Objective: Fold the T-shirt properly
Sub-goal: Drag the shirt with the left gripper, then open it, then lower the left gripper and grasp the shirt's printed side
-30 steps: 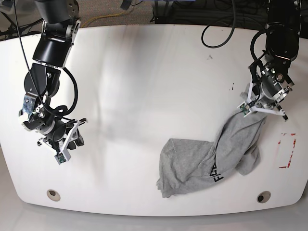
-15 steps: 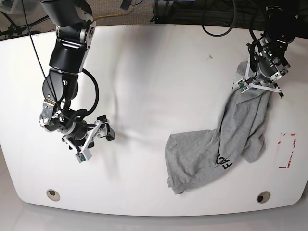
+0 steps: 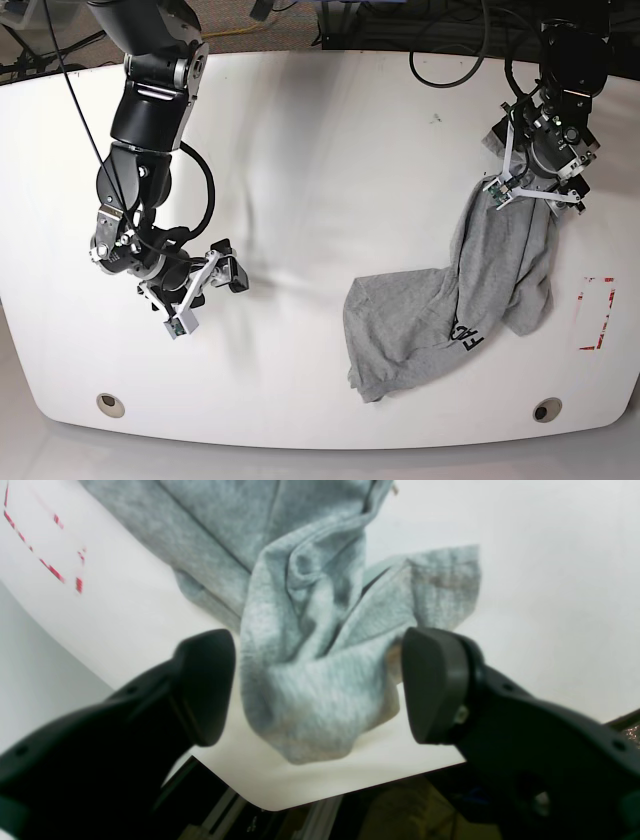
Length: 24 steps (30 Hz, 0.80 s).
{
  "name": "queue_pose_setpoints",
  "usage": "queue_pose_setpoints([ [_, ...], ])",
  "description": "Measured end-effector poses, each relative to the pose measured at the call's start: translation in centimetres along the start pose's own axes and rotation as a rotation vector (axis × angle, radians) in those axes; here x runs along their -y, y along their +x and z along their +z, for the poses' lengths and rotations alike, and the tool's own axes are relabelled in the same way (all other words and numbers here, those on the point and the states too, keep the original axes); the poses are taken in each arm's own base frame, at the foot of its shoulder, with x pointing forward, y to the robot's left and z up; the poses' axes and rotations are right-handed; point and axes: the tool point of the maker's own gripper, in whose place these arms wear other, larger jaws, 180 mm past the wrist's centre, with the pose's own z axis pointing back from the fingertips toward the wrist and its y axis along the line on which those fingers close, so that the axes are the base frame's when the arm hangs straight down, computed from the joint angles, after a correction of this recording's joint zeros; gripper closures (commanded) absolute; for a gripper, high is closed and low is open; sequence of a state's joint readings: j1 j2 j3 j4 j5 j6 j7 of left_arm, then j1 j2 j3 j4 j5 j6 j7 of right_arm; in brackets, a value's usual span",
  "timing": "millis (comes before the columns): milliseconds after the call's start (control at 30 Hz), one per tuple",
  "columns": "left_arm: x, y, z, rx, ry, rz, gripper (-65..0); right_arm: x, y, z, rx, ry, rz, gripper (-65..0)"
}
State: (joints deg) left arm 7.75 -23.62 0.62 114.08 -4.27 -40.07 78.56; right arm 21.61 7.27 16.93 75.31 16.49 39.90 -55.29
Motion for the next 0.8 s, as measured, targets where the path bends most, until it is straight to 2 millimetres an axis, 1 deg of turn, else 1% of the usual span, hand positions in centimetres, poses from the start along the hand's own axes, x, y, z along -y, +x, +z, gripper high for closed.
queue_pose_setpoints([
  [67,-0.4,0.8,0.1,0.017,0.01,0.024,-45.7,-0.1,0.1,0.0,0.003,0.002,0.0,-50.9],
  [133,-0.8,2.4,0.3,0.056,0.019,0.054,-45.8,-0.1,0.1,0.0,0.003,0.001,0.0,-50.9],
  [267,-1.3,6.9,1.1,0.188,0.016,0.106,-45.8,0.1,0.0,0.0,-0.001,-0.003,0.0,-50.9],
  [333,-1.8,8.5,1.4,0.215,0.024,0.136,-45.8,0.1,0.0,0.1,-0.001,-0.004,0.0,-50.9],
  [400,-2.6,10.8,1.6,0.26,0.019,0.168,-45.8,0.0,0.1,0.0,0.002,-0.001,0.0,-50.9],
  [467,-3.1,12.3,1.6,0.291,0.012,0.181,-45.8,-0.1,0.1,0.0,0.004,0.003,-0.001,-50.9],
  [500,-3.4,13.0,1.4,0.294,0.006,0.19,-45.8,-0.1,0.1,0.0,0.003,0.001,0.0,-50.9],
  [633,-4.5,13.8,-0.5,0.235,-0.006,0.212,-45.7,0.2,0.0,0.1,0.0,-0.004,-0.001,-50.9],
  [733,-5.1,15.8,-1.3,0.302,-0.021,0.222,-45.8,0.0,0.1,0.0,0.005,0.001,-0.002,-50.9],
  [800,-5.1,16.4,-1.9,0.316,-0.017,0.215,-45.8,0.0,0.1,0.0,0.004,0.002,-0.001,-50.9],
])
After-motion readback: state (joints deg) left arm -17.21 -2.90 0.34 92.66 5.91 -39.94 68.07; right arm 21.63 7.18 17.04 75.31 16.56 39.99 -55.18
